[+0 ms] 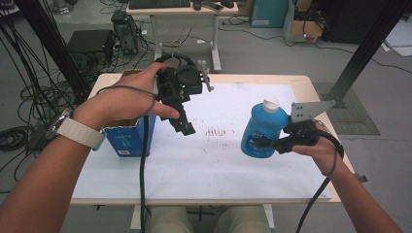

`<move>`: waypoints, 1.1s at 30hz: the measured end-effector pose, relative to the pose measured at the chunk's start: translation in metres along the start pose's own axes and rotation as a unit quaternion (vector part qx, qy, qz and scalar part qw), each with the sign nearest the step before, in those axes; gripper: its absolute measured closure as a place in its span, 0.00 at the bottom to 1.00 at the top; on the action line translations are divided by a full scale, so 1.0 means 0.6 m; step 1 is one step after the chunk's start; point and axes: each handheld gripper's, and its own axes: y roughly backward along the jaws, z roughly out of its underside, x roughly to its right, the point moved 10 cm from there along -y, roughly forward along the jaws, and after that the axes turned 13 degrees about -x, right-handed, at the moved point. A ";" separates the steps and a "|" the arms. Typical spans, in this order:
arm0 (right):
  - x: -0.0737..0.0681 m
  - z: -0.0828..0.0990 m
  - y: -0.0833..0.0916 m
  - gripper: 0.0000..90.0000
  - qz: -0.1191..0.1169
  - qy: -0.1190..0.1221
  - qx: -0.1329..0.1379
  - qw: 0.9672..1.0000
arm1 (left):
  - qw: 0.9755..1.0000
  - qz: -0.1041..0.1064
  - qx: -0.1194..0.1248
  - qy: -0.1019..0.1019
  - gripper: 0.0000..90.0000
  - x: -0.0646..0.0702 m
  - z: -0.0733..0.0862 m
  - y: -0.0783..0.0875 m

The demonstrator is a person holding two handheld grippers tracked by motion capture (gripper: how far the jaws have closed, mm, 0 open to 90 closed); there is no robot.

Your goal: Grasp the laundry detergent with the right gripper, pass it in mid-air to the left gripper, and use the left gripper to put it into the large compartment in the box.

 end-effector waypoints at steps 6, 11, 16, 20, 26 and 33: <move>-0.006 -0.009 -0.008 0.48 -0.014 0.012 -0.003 1.000 | 1.000 0.004 0.001 -0.011 0.09 0.002 -0.012 0.005; -0.011 -0.019 -0.017 0.48 -0.026 0.019 -0.005 0.999 | 1.000 0.007 -0.002 -0.019 0.09 0.004 -0.021 0.009; -0.017 -0.027 -0.025 0.48 -0.042 0.027 -0.008 0.999 | 1.000 0.010 -0.002 -0.025 0.09 0.006 -0.027 0.010; -0.023 -0.034 -0.034 0.48 -0.060 0.039 -0.010 0.997 | 0.999 0.012 -0.003 -0.030 0.09 0.009 -0.031 0.009; -0.025 -0.040 -0.046 0.48 -0.069 0.054 -0.014 0.996 | 0.999 0.013 -0.003 -0.034 0.09 0.010 -0.036 0.009; -0.028 -0.046 -0.062 0.48 -0.081 0.061 -0.019 0.995 | 0.999 0.014 0.000 -0.038 0.09 0.010 -0.042 0.008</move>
